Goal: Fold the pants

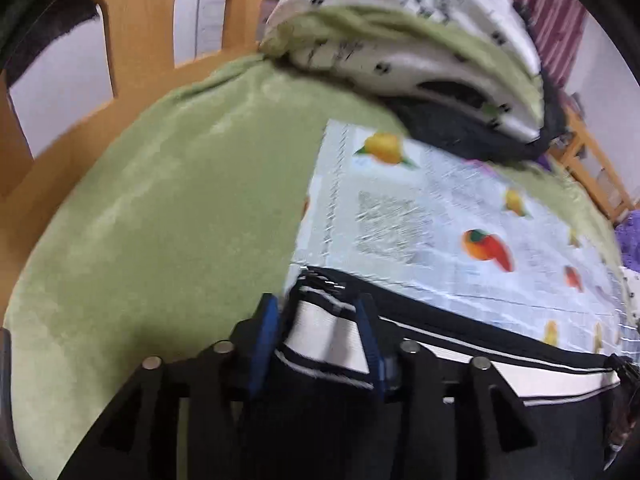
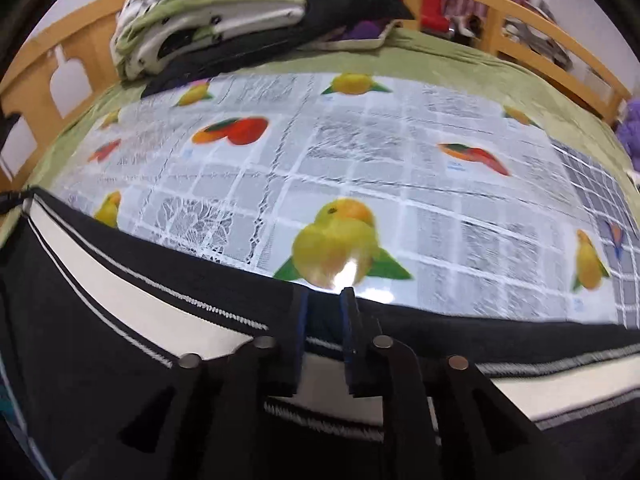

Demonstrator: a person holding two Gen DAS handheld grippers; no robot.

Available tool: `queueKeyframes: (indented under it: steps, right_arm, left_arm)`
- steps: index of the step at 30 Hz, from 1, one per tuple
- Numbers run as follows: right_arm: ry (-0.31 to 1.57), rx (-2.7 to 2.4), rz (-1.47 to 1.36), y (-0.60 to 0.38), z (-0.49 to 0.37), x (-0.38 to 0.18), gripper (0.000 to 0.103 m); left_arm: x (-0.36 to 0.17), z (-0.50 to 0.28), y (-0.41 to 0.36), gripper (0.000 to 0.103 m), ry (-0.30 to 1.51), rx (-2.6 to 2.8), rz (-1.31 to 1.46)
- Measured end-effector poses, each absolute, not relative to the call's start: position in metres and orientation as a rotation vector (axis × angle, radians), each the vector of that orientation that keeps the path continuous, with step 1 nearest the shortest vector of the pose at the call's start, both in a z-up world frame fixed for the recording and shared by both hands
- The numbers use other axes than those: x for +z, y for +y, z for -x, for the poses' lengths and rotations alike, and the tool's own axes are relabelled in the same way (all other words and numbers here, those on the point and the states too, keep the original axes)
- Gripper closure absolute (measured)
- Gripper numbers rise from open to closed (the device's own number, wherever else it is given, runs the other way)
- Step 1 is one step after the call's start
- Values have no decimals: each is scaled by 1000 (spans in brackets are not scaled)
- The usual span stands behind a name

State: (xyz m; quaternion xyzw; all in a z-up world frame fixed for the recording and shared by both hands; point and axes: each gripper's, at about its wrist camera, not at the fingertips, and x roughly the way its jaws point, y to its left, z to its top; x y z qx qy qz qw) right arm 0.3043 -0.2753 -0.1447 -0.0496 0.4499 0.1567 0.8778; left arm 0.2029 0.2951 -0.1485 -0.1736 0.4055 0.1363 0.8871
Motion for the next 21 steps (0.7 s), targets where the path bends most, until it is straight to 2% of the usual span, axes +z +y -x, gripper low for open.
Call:
queueKeyframes:
  steps: [2, 3, 5, 7, 9, 10, 12, 14, 15, 16, 21]
  right_arm:
    - [894, 262, 63, -298, -292, -135, 74]
    - [895, 233, 56, -307, -290, -135, 69]
    - [958, 177, 12, -325, -295, -152, 69]
    - [1019, 153, -10, -331, -305, -174, 71]
    - [1022, 136, 23, -328, -305, -165, 72]
    - [1048, 108, 21, -325, -303, -157, 73]
    - [1015, 108, -7, -322, -288, -137, 74]
    - [983, 120, 6, -315, -264, -117, 64]
    - [967, 115, 12, -311, -253, -108, 54]
    - [947, 111, 10, -308, -243, -99, 50]
    - [897, 128, -74, -296, -194, -64, 50]
  left_arm:
    - [-139, -195, 279, 47, 806, 212, 324]
    - [-136, -197, 269, 46, 797, 165, 301]
    - [-143, -207, 248, 44, 800, 110, 249]
    - [-165, -229, 239, 44, 879, 140, 218]
    - [-188, -243, 247, 48, 1006, 221, 278]
    - [-187, -238, 250, 48, 996, 219, 325]
    - [-170, -214, 251, 46, 956, 207, 371]
    - [-155, -186, 244, 46, 932, 176, 358]
    - [-147, -166, 240, 46, 915, 161, 352]
    - [-143, -146, 236, 46, 898, 147, 361]
    - [-145, -42, 246, 45, 840, 142, 517]
